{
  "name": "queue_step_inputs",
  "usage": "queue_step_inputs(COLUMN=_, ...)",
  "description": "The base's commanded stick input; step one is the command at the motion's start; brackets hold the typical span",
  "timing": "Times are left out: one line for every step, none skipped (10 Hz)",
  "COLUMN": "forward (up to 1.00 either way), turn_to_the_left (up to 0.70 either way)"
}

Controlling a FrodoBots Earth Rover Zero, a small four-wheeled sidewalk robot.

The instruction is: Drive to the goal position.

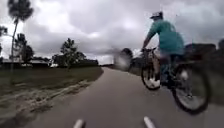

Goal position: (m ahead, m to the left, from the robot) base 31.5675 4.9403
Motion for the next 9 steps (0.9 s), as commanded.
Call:
queue_step_inputs(forward=0.7, turn_to_the_left=0.0)
queue_step_inputs(forward=0.7, turn_to_the_left=0.0)
queue_step_inputs(forward=0.7, turn_to_the_left=-0.03)
queue_step_inputs(forward=0.7, turn_to_the_left=-0.28)
queue_step_inputs(forward=0.7, turn_to_the_left=-0.14)
queue_step_inputs(forward=0.7, turn_to_the_left=-0.08)
queue_step_inputs(forward=0.7, turn_to_the_left=-0.02)
queue_step_inputs(forward=0.7, turn_to_the_left=0.0)
queue_step_inputs(forward=0.7, turn_to_the_left=0.0)
